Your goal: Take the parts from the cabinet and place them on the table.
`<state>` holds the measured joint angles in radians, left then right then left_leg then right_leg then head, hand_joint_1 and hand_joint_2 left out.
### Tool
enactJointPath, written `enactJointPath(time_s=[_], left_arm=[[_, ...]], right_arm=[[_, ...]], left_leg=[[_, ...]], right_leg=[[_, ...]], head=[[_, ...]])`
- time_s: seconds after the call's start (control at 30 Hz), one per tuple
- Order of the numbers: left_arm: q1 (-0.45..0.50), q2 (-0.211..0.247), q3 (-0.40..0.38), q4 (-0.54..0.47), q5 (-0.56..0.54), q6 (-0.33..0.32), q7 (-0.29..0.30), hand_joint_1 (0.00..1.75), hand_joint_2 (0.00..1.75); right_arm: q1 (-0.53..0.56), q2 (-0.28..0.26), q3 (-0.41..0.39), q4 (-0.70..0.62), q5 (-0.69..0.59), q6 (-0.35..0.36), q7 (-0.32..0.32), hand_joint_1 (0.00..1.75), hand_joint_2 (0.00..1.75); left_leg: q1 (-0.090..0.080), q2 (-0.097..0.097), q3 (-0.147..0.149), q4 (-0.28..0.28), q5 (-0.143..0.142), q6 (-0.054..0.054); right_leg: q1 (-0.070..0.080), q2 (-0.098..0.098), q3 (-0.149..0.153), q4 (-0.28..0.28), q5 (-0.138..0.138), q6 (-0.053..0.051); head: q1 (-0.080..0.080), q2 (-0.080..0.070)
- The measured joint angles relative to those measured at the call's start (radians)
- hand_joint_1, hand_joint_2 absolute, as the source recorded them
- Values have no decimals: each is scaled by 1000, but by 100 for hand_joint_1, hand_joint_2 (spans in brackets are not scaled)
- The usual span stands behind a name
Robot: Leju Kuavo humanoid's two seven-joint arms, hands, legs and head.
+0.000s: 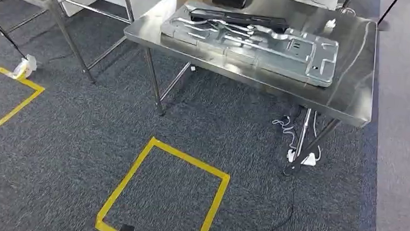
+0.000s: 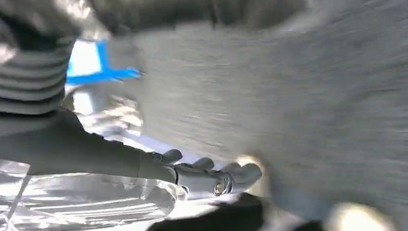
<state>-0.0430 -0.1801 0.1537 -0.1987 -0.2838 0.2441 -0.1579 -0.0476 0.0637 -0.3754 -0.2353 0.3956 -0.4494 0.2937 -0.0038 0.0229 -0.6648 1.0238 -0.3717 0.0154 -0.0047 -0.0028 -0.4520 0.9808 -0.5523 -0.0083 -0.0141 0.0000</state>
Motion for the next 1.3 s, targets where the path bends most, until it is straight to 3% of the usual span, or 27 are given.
enactJointPath(time_s=[0.03, 0.07, 0.13, 0.17, 0.2, 0.23, 0.3, 0.33, 0.37, 0.4, 0.5, 0.53, 0.6, 0.67, 0.7, 0.73, 0.8, 0.83, 0.87, 0.97, 1.0, 1.03, 1.1, 1.17, 1.2, 1.23, 1.3], left_arm=[[-1, 1, 1, 0, -3, -3, 7, 0, 0], [2, 1, 1, 0, -11, -8, 15, 0, 0], [6, 3, 1, 0, -22, -14, 22, 0, 0], [5, 4, 1, 0, -24, -14, 23, 0, 0], [6, 5, 1, 0, -24, -14, 24, 0, 0], [6, 5, 1, 0, -24, -14, 23, 0, 0], [6, 7, 1, 0, -26, -14, 20, 0, 0], [4, 8, 1, 0, -26, -14, 18, 0, 0], [0, 8, 1, 0, -27, -14, 16, 0, 0], [1, 8, 1, 0, -27, -14, 11, 0, 0], [3, 10, 1, 0, -26, -14, 10, 0, 0], [4, 10, 1, 0, -26, -14, 9, 0, 0], [2, 10, 2, 0, -26, -13, 8, 0, 0], [3, 10, 2, 0, -26, -13, 9, 0, 0], [5, 10, 2, 0, -26, -12, 11, 0, 0], [7, 10, 2, 0, -27, -11, 13, 0, 0], [7, 10, 2, 1, -31, -8, 19, 0, 0], [7, 9, 2, 1, -34, -5, 20, 0, 0], [6, 5, 2, 2, -36, 0, 21, 0, 0], [5, 5, 2, 2, -41, 6, 23, 0, 0], [8, 5, 2, 2, -41, 6, 23, 0, 0], [10, 6, 2, 2, -41, 7, 24, 0, 0], [9, 5, 2, 2, -41, 9, 24, 0, 0], [7, 5, 2, 2, -41, 9, 24, 0, 0], [8, 5, 2, 2, -41, 9, 24, 0, 0], [10, 5, 2, 2, -41, 10, 25, 0, 0], [12, 6, 2, 2, -43, 13, 26, 0, 0]], right_arm=[[4, 8, -13, 3, 0, 3, -16, 0, 0], [5, 13, -23, 5, 1, 7, -40, 0, 0], [6, 20, -35, 8, 7, 12, -97, 0, 0], [6, 21, -41, 11, 12, 17, -119, 0, 0], [6, 22, -46, 12, 19, 21, -135, 0, 0], [6, 22, -48, 13, 28, 27, -144, 0, 0], [6, 22, -48, 16, 39, 35, -153, 0, 0], [6, 21, -48, 17, 45, 35, -155, 0, 0], [7, 20, -48, 17, 50, 35, -157, 0, 0], [7, 20, -48, 19, 53, 35, -158, 0, 0], [-1, 20, -48, 20, 63, 36, -153, 0, 0], [-1, 19, -48, 20, 65, 36, -151, 0, 0], [1, 20, -48, 23, 67, 36, -150, 0, 0], [2, 19, -48, 27, 69, 36, -140, 0, 0], [2, 19, -48, 28, 70, 36, -132, 0, 0], [4, 19, -48, 29, 70, 36, -126, 0, 0], [5, 19, -48, 30, 70, 36, -117, 0, 0], [6, 19, -48, 31, 71, 35, -114, 0, 0], [8, 18, -48, 32, 71, 34, -112, 0, 0], [8, 19, -49, 34, 71, 33, -110, 0, 0], [7, 19, -49, 34, 71, 33, -109, 0, 0], [7, 26, -49, 35, 71, 33, -108, 0, 0], [10, 26, -49, 35, 71, 33, -108, 0, 0], [11, 26, -49, 36, 71, 33, -107, 0, 0], [11, 26, -50, 36, 71, 32, -106, 0, 0], [11, 26, -50, 36, 71, 32, -104, 0, 0], [9, 26, -50, 36, 74, 32, -99, 0, 0]], left_leg=[[6, -6, -9, 17, -28, -7], [7, -12, -25, 65, -87, -14], [10, -14, -67, 213, -188, -26], [10, -14, -83, 277, -208, -30], [10, -14, -81, 307, -202, -31], [12, -14, -55, 285, -179, -32], [14, -6, 66, 117, -123, -29], [14, 14, 127, 26, -117, -25], [5, 29, 147, -11, -134, -16], [1, 23, 136, -3, -118, 1], [6, 2, 130, -23, -115, 20], [10, 0, 134, -29, -107, 28], [8, -13, 123, -30, -100, 40], [4, -27, 115, -29, -96, 45], [3, -35, 113, -28, -95, 45], [3, -46, 114, -26, -95, 45], [3, -70, 115, -21, -95, 43], [4, -80, 114, -19, -96, 41], [1, -84, 108, -16, -95, 36], [9, -116, 93, -18, -83, 17], [5, -127, 92, -21, -78, 9], [6, -112, 89, -12, -89, 7], [6, -50, 42, 83, -153, -7], [13, -36, -32, 238, -219, -19], [17, -34, -55, 289, -227, -24], [21, -31, -51, 282, -210, -29], [27, -20, 23, 143, -129, -34]], right_leg=[[-3, -5, -7, -1, 10, -8], [-4, -3, -17, -1, 18, -18], [-3, -3, -35, 1, 33, -20], [-3, -4, -45, 3, 39, -18], [-3, -14, -54, 7, 43, -18], [-4, -18, -62, 11, 45, -17], [-4, -31, -71, 21, 47, -14], [-4, -37, -70, 25, 46, -10], [2, -43, -76, 28, 47, -3], [2, -50, -72, 27, 50, 4], [6, -68, -70, 25, 53, 21], [-3, -49, -73, 38, 39, 27], [-5, -10, -132, 156, -43, 34], [-6, -3, -204, 307, -104, 40], [-6, -2, -218, 339, -101, 41], [-7, -1, -209, 320, -74, 40], [-8, 10, -135, 165, 24, 33], [-7, 42, -93, 71, 67, 25], [-8, 92, -81, 46, 53, 16], [-3, 67, -82, 29, 54, 13], [-6, 54, -78, 17, 60, 5], [-19, 37, -71, 3, 67, 0], [-17, 15, -68, -4, 70, -8], [-16, -13, -70, -1, 69, -8], [-17, -27, -70, 0, 68, -8], [-18, -39, -70, 2, 66, -6], [-22, -59, -69, 11, 60, 2]], head=[[-1, 0], [-3, 0], [-3, 0], [-3, 0], [-3, 0], [-3, 0], [-3, 0], [-3, 0], [-4, 0], [0, 0], [-2, 0], [-2, 0], [0, 0], [0, 0], [-1, 0], [0, 0], [0, 0], [0, 0], [-1, 0], [0, 0], [-1, 0], [0, 0], [-10, 0], [-10, 0], [-10, 0], [-10, 0], [-10, 0]])
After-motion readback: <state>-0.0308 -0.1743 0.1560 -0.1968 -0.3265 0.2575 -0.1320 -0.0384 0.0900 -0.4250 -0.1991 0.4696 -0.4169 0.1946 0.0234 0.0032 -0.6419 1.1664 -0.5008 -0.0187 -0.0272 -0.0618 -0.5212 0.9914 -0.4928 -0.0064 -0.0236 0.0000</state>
